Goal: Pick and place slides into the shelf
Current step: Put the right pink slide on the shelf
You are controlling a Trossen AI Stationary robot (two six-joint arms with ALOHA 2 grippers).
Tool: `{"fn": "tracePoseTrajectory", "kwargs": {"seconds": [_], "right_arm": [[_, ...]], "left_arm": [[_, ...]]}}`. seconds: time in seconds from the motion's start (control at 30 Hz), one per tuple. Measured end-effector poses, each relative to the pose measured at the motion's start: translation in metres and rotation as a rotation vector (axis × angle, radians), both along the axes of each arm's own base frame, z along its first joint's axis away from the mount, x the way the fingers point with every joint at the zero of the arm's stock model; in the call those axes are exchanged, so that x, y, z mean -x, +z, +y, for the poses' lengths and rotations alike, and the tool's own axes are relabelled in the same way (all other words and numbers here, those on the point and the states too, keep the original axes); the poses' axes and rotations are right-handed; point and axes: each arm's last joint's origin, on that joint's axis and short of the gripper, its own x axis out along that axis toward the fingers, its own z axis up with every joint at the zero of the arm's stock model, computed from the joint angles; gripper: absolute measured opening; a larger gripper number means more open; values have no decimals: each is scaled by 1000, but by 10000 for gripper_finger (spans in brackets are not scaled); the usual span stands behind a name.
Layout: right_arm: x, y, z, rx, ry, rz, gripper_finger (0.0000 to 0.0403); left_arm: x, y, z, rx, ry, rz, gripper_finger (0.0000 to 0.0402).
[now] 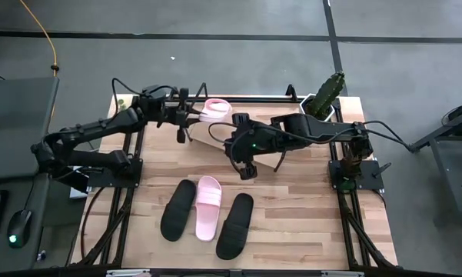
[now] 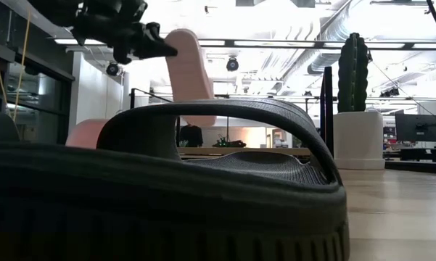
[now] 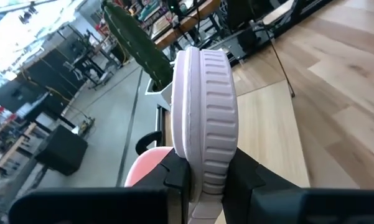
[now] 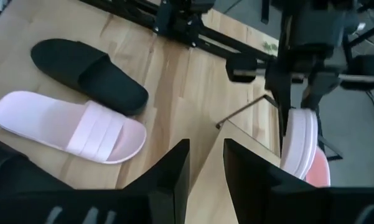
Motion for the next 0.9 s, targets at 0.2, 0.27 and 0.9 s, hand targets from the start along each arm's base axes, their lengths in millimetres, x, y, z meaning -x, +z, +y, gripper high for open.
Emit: {"fn": "tracePoseTrajectory", "kwargs": {"seconds": [0.2, 0.27, 0.9], "right_arm": [[-2, 2, 1, -11, 24, -23, 87], [-2, 2, 1, -11, 24, -24, 87], [-2, 1, 3, -54, 72, -18, 87]], "left_arm": [[4, -12, 4, -58, 11, -1, 43], [8, -16, 8, -53, 28, 8, 43], [33, -43, 28, -35, 36, -34, 43]]}}
